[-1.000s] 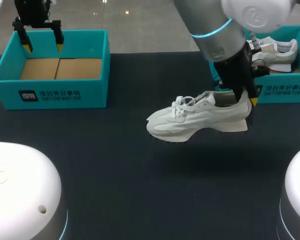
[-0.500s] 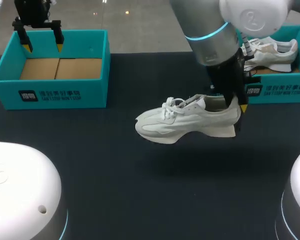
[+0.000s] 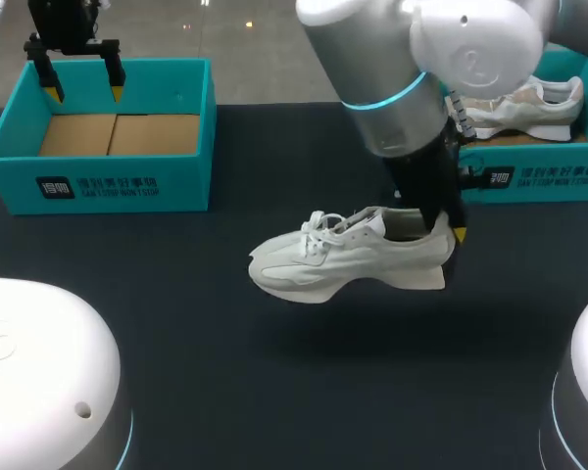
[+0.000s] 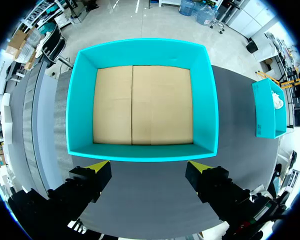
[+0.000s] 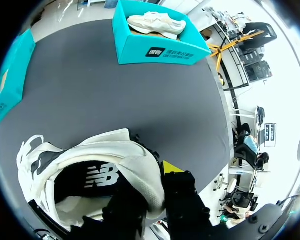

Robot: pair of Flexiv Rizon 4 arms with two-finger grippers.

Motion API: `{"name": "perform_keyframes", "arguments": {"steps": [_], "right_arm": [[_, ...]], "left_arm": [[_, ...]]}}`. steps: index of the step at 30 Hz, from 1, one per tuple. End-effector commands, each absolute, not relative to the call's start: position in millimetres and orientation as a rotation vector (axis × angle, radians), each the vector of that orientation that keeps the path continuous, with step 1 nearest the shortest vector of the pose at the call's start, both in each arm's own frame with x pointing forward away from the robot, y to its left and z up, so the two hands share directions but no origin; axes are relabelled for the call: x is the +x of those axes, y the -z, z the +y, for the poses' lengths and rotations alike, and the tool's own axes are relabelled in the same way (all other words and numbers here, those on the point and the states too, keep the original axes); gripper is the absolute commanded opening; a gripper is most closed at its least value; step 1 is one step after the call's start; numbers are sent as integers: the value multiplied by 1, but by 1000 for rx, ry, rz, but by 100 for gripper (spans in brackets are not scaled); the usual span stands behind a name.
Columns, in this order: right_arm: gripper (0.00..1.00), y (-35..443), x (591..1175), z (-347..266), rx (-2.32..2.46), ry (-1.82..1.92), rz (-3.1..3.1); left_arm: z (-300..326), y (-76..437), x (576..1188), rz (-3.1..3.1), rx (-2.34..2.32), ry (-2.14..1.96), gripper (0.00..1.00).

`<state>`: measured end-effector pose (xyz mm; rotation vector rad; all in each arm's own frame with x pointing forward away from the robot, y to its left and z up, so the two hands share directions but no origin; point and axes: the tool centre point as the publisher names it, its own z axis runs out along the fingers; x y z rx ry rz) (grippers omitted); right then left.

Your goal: Take the shoe out of the shoebox, open the shoe tongue, remove and reinsert the insole, then place the shoe into the shoebox

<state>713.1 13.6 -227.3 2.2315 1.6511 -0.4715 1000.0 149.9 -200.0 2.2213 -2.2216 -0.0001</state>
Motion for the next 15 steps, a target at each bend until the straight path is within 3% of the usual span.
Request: {"name": "perform_keyframes", "arguments": {"steps": [1, 15], "right_arm": [[0, 258, 718, 31, 2223, 519, 1627], [0, 313, 723, 52, 2228, 474, 1650]], "left_arm": [[150, 200, 1000, -2222, 2221, 0, 100], [150, 200, 1000, -2222, 2221, 0, 100]]}}
